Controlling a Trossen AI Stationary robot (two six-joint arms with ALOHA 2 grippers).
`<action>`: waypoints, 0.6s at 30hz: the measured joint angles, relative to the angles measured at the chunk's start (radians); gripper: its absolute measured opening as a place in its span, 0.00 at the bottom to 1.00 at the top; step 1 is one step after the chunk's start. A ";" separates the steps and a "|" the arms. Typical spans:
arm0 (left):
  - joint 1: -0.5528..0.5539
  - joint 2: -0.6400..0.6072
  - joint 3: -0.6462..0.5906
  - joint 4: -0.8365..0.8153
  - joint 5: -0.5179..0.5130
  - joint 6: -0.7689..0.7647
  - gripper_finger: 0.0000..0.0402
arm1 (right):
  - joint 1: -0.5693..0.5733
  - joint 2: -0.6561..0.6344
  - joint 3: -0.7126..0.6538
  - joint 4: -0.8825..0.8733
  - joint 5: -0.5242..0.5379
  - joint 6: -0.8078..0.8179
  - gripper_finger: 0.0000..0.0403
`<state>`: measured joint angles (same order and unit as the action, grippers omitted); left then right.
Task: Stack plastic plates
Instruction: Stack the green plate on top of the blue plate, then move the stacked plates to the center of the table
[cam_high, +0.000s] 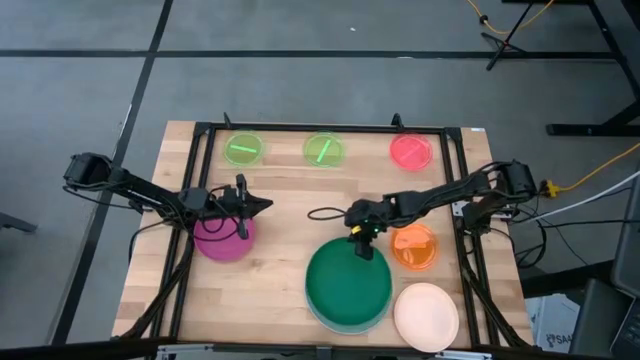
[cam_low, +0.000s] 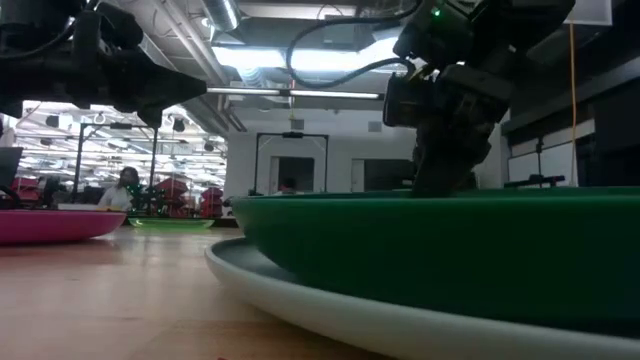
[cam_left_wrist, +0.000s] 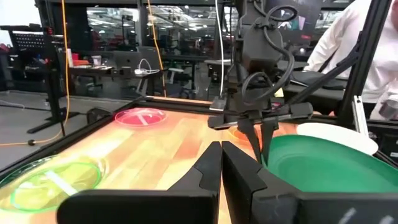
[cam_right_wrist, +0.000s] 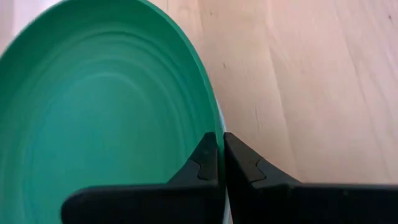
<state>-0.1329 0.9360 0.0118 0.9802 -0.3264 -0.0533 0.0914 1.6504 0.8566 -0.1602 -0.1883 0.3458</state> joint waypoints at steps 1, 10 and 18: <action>0.000 0.000 0.002 0.000 0.004 -0.007 0.02 | 0.000 0.004 0.000 0.002 0.007 0.000 0.00; -0.036 0.014 0.048 0.003 0.058 -0.024 0.02 | -0.007 -0.003 0.047 -0.061 0.060 -0.041 0.26; -0.089 0.139 0.139 0.001 0.054 -0.023 0.02 | 0.052 -0.056 0.231 -0.351 0.086 -0.065 0.40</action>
<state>-0.2222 1.0750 0.1507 0.9809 -0.2728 -0.0765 0.1430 1.5942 1.0880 -0.5113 -0.1023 0.2808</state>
